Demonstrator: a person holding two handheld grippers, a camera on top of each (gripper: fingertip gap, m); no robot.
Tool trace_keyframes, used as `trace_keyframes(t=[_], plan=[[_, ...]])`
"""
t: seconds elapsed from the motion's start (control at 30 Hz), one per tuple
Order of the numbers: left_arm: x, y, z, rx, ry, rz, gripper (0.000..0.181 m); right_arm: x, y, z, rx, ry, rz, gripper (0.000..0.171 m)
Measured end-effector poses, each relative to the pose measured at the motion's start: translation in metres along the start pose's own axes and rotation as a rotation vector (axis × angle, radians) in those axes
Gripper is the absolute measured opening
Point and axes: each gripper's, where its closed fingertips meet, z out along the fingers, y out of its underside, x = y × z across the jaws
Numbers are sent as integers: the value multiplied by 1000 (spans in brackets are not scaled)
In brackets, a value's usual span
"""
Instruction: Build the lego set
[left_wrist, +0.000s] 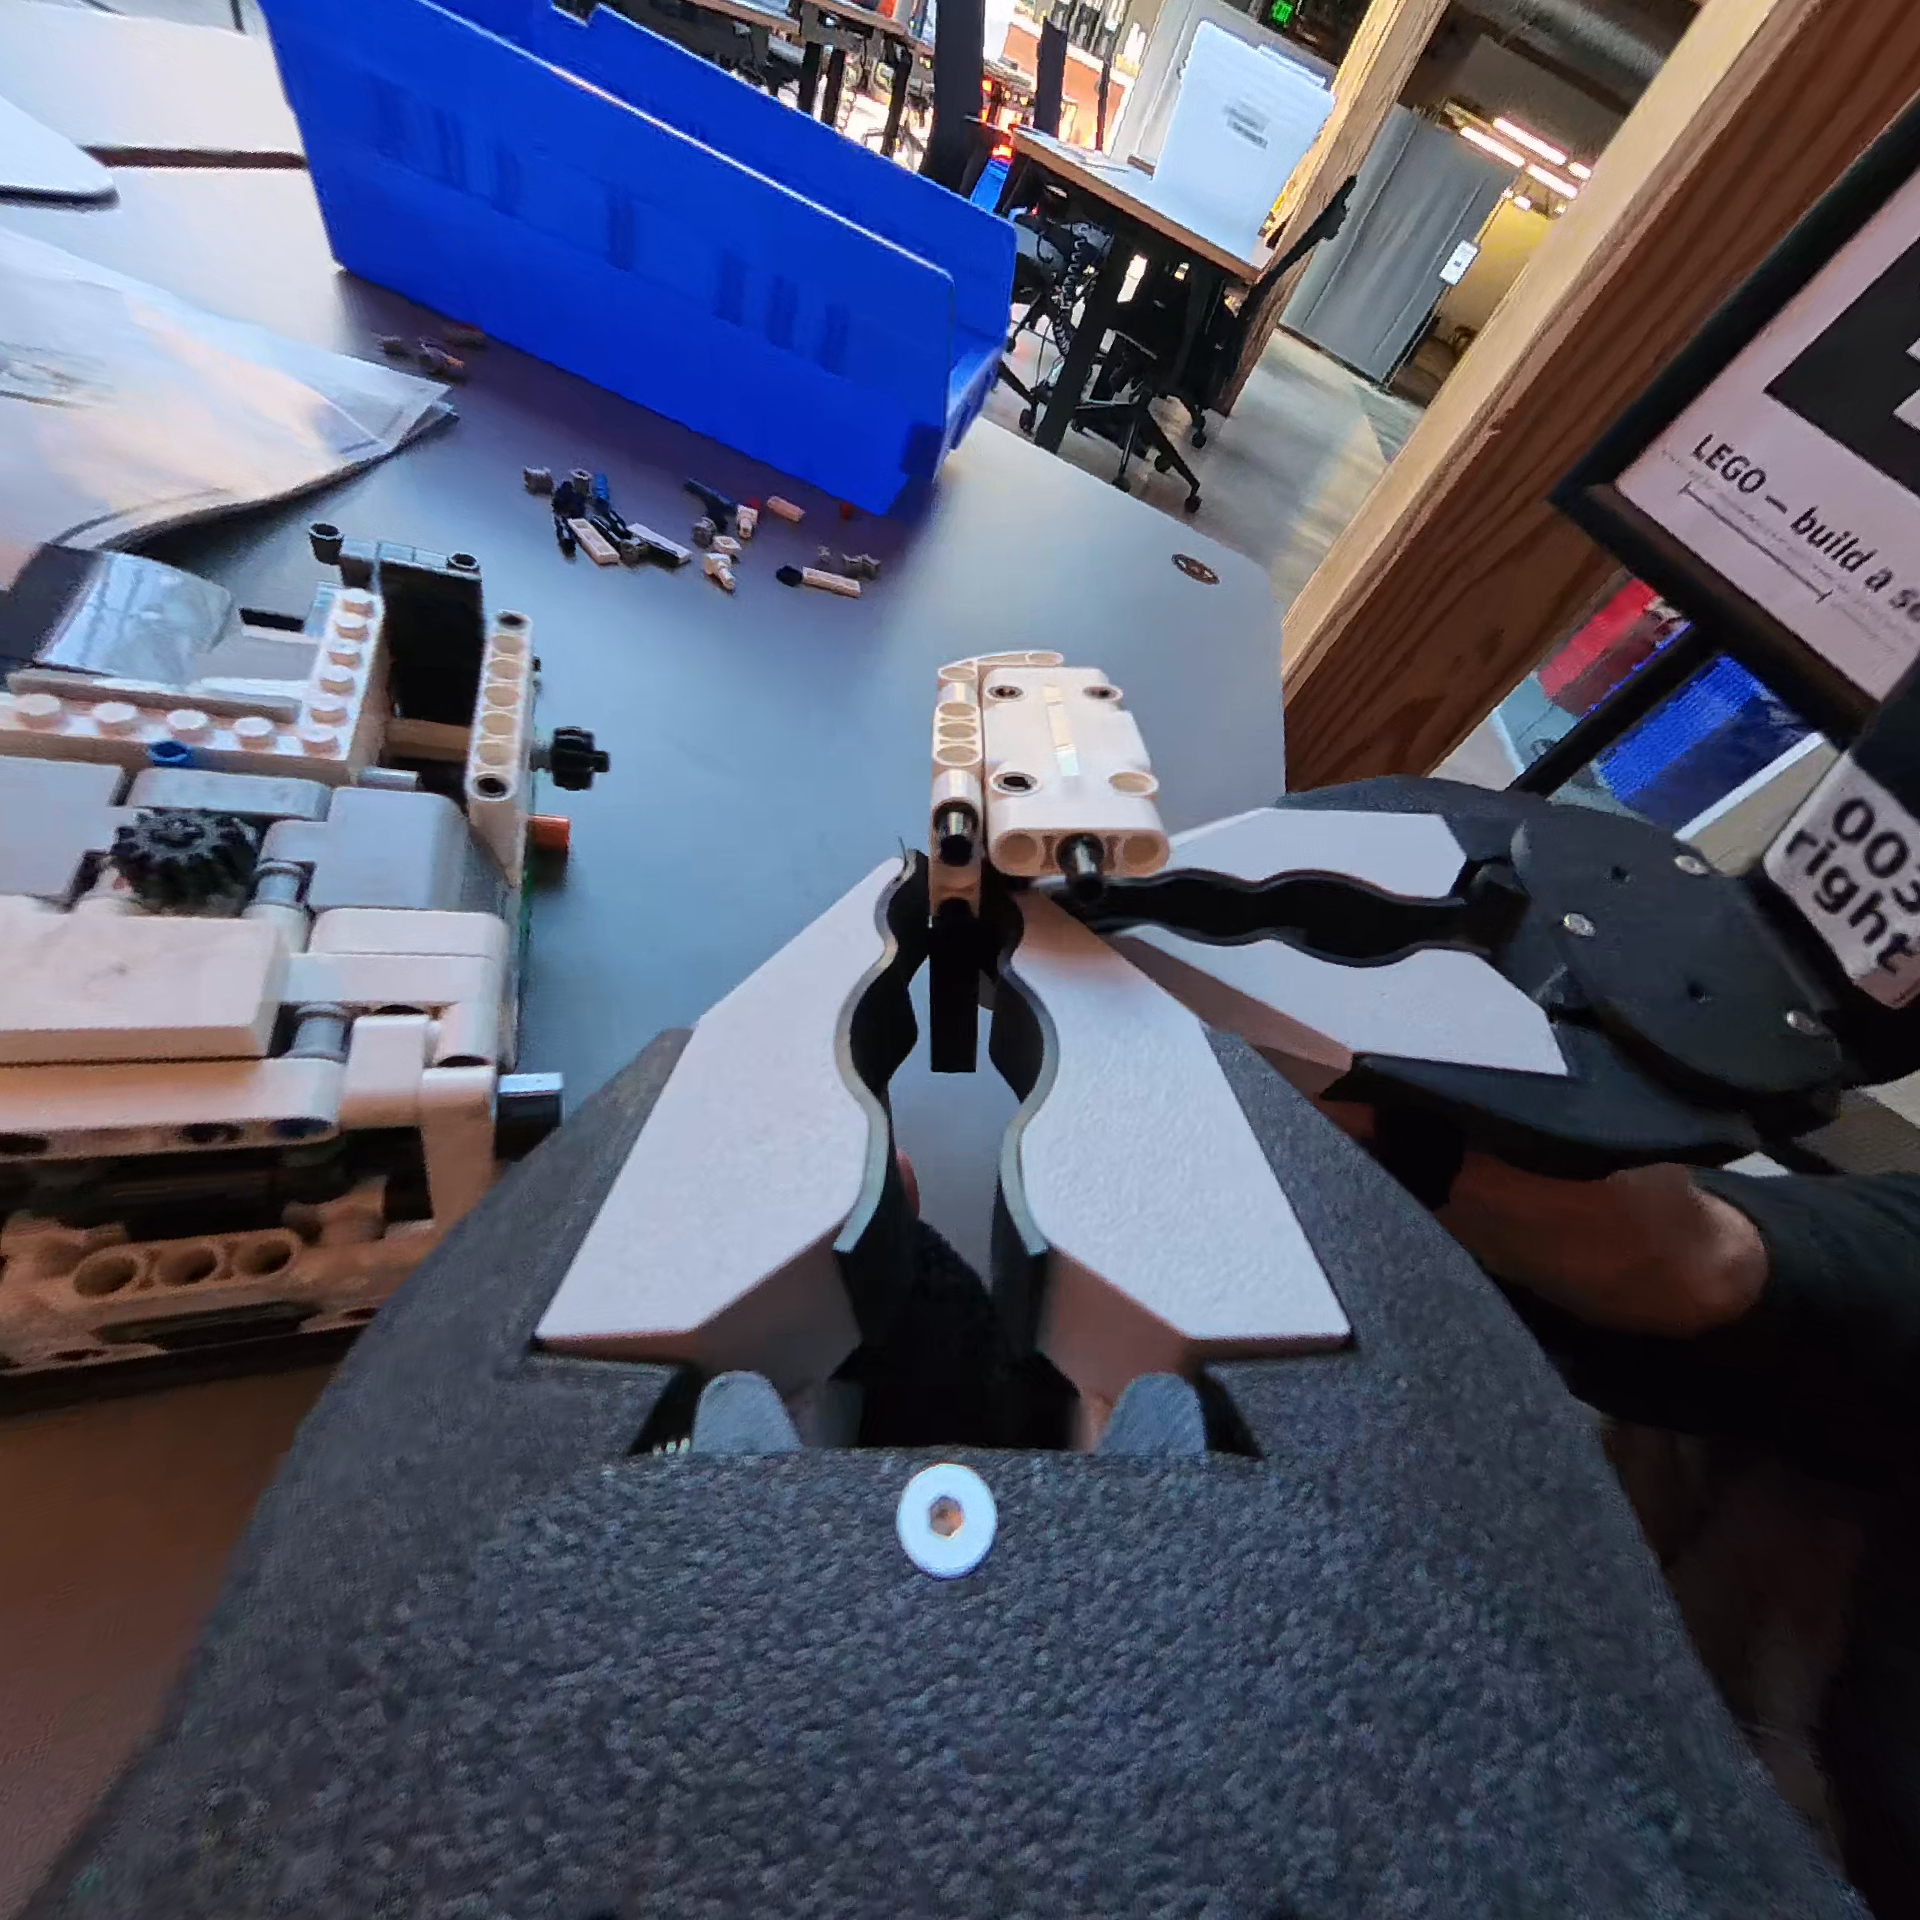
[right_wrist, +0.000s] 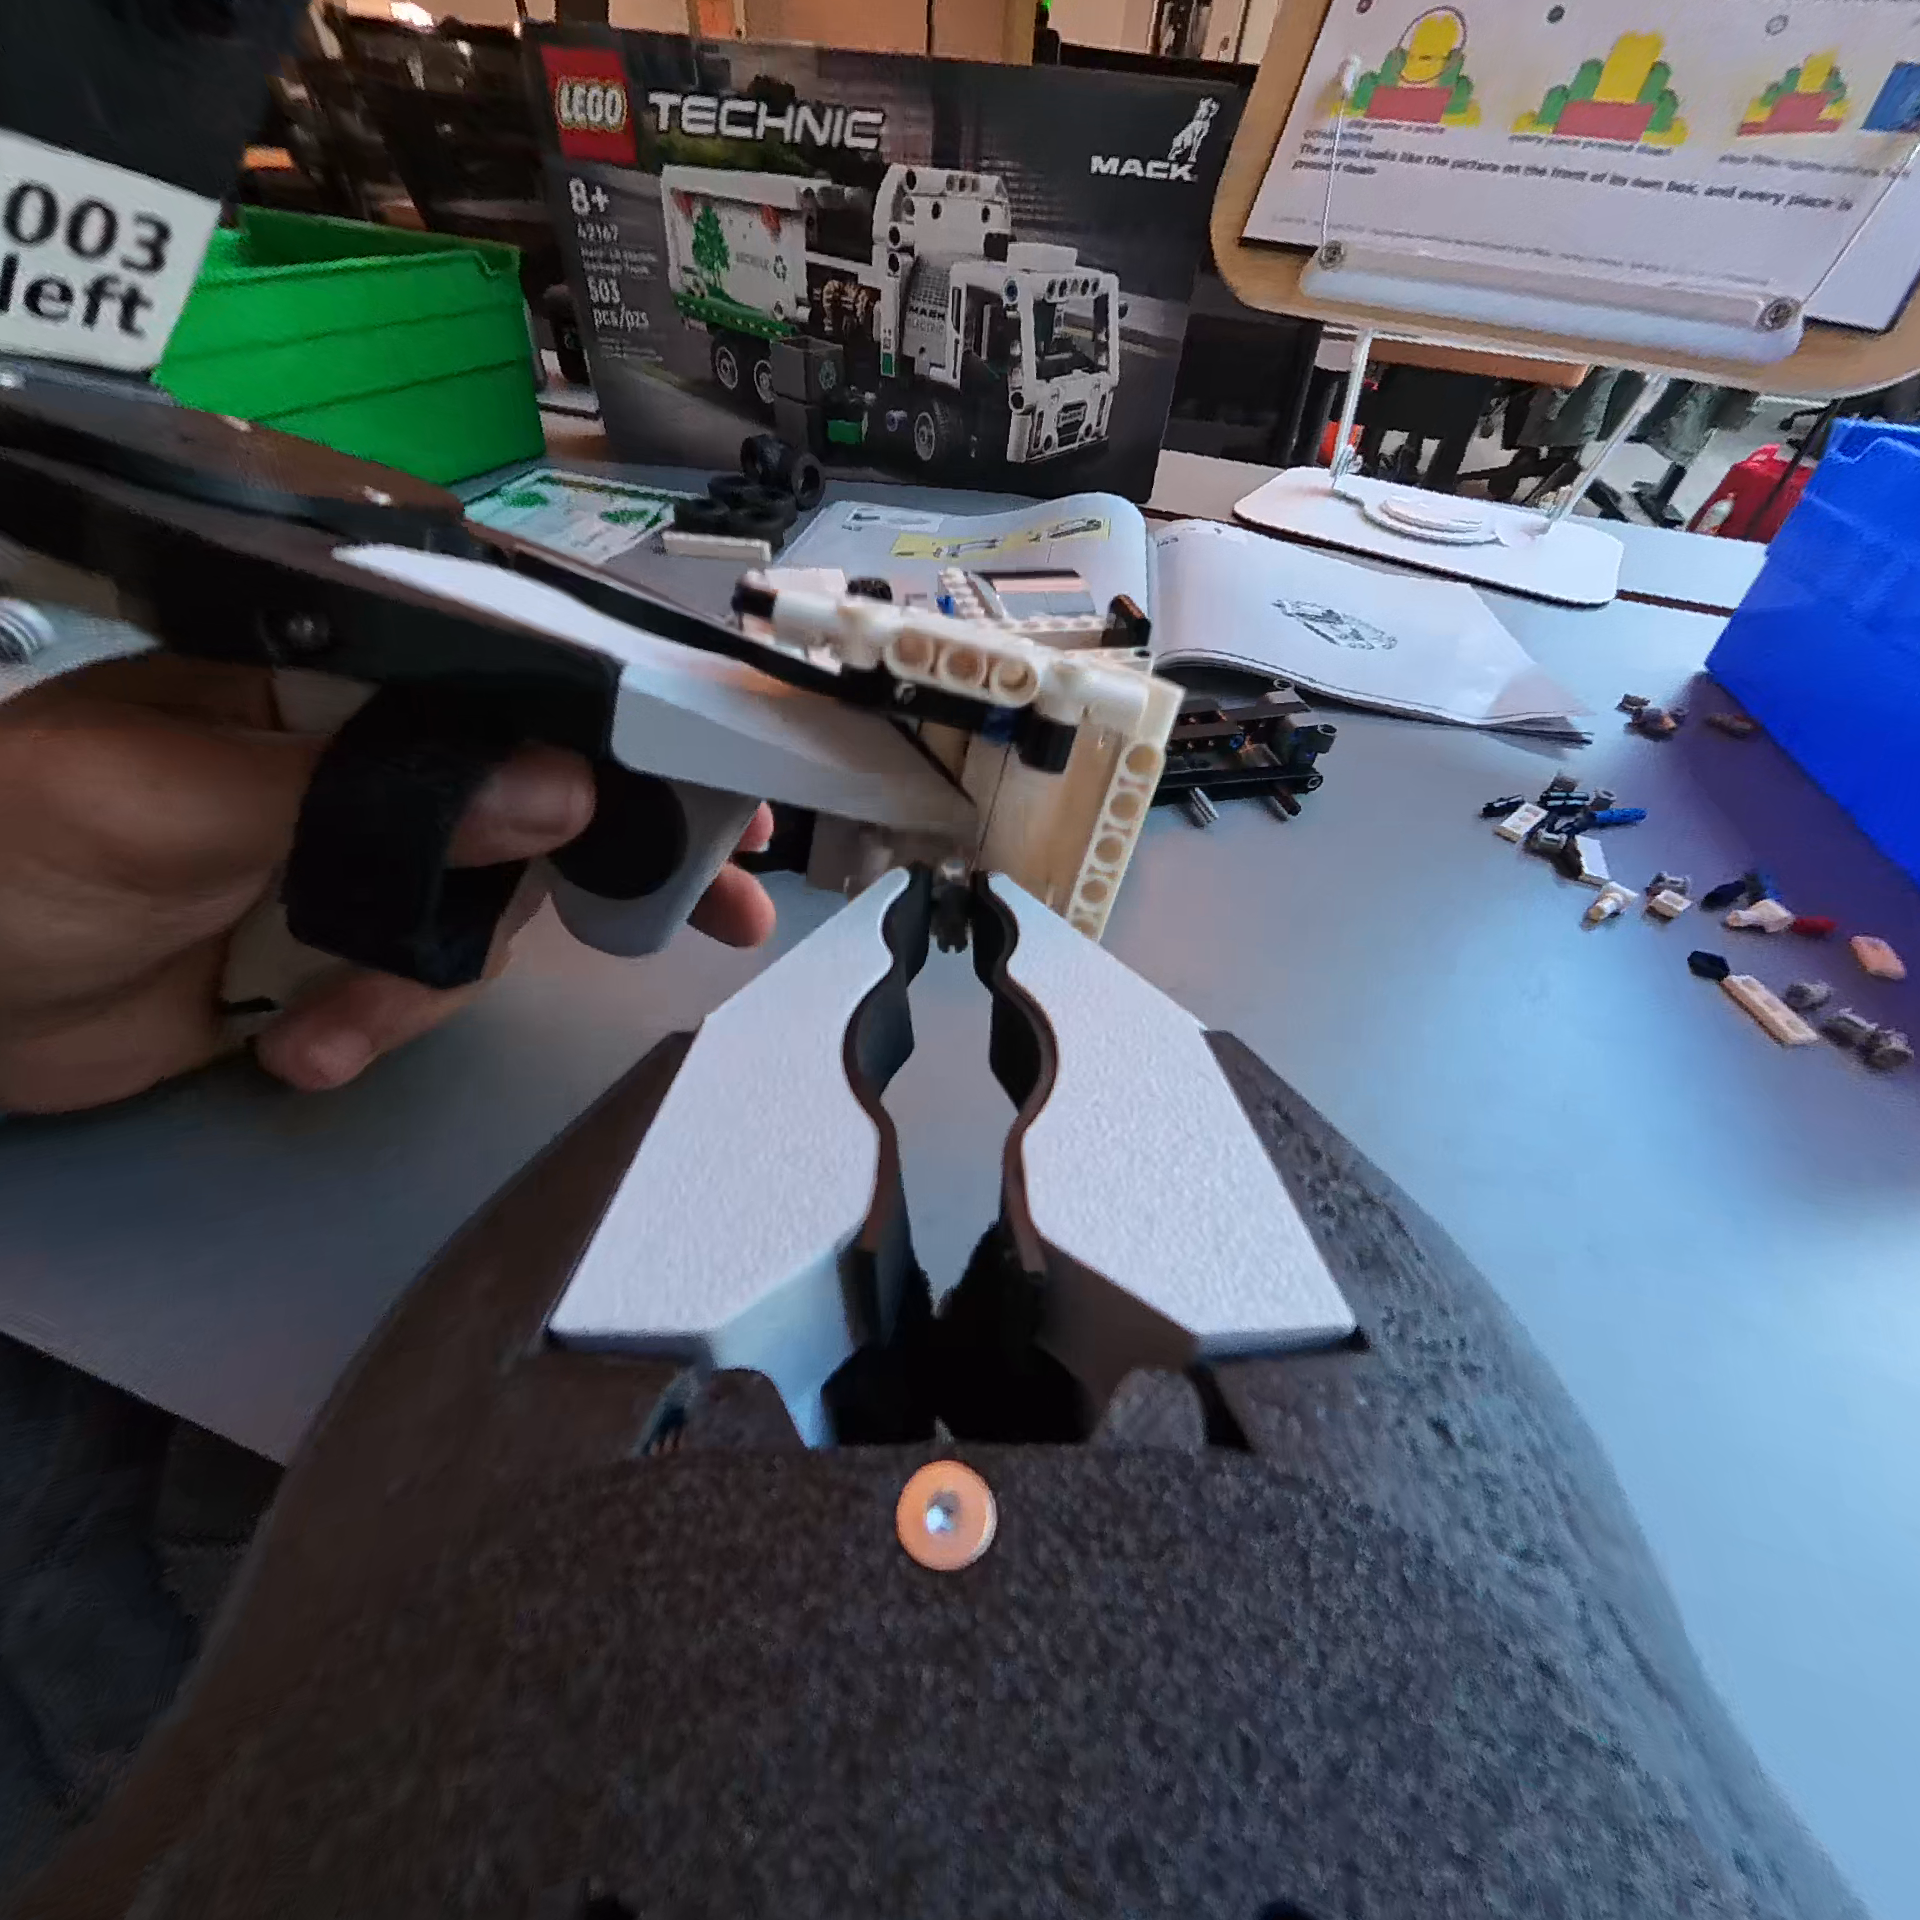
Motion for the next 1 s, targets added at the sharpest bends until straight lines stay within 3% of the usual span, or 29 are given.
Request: trace_keyframes(t=[0.33, 0.47, 0.53, 0.6, 0.83, 1.0], plan=[[-3, 2, -1, -13, 15, -47, 7, -4, 6, -2, -10, -10, -115, 6], [-10, 1, -4, -19, -51, 81, 8, 9, 18, -12, -162, -120, -201, 6], [-10, 1, -5, -25, -59, 115, 8, -3, 36, -27, -327, -351, -143, 6], [-8, 4, -4, -42, -48, 124, 8, -12, 42, -44, -361, -502, -168, 6], [-1, 9, -2, -71, -42, 195, 8, -4, 74, -60, -450, -551, -268, 7], [-1, 10, -2, -72, -42, 197, 7, -4, 77, -63, -417, -570, -254, 7]])
